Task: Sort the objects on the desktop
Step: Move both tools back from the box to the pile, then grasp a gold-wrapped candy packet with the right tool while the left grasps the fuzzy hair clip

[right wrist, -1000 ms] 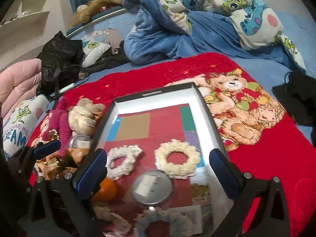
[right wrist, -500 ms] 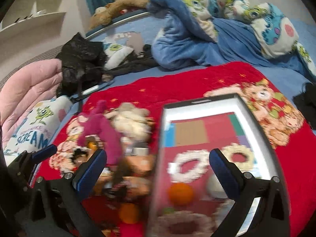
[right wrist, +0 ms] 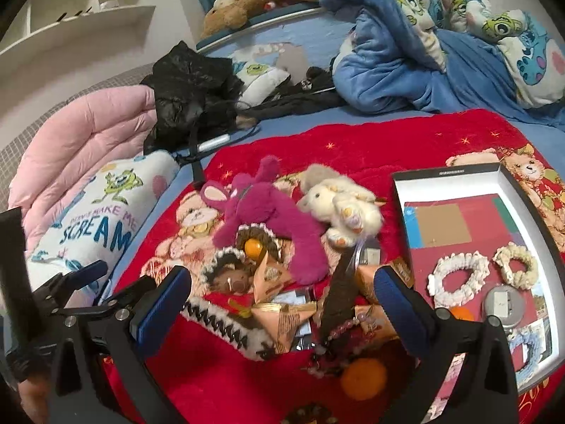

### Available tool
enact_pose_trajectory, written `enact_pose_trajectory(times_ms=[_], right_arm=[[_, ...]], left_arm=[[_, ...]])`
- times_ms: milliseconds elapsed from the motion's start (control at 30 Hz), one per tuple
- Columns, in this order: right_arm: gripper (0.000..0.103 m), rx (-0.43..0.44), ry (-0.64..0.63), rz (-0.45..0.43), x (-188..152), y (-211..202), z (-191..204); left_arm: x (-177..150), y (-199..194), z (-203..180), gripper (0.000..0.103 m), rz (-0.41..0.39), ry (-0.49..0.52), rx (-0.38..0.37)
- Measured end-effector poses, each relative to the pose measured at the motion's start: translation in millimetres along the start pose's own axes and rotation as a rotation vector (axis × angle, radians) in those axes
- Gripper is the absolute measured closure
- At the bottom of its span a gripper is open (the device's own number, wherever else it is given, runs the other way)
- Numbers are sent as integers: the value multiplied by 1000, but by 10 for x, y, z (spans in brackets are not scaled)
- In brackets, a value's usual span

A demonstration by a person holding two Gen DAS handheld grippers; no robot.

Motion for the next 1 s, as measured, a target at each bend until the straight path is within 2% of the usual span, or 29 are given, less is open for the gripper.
enact_pose_trajectory(times_ms=[167,333,533,733,833,1000], right_arm=[[0,25,10,40,-74,72,-51],[0,89,36,76,-171,185,-60],[14,170,103,148,-314,376,-123],[22,249,146,183,-377,490,-82],[23,235,140,215,-408,566,-42],[25,233,159,211,-396,618,-40]], left_arm=[[-191,185,-107,0,39,44,20],[-247,299,-200,0,64,41,8],[-287,456,-291,0,90,63,21],[-281,625,-256,0,103,33,20],[-293,679,-221,0,93,-5,-11],[-307,783,-144,0,121,-95,-42]])
Point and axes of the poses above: each gripper's, at about its wrist camera, not at the fingertips, and y roughly the way its jaws point, z to its left, x to its top, the point moved 1 cm from there along y, roughly the way its jaws point, and after that the axes turned 13 degrees about -y, right-handed, at the moved point
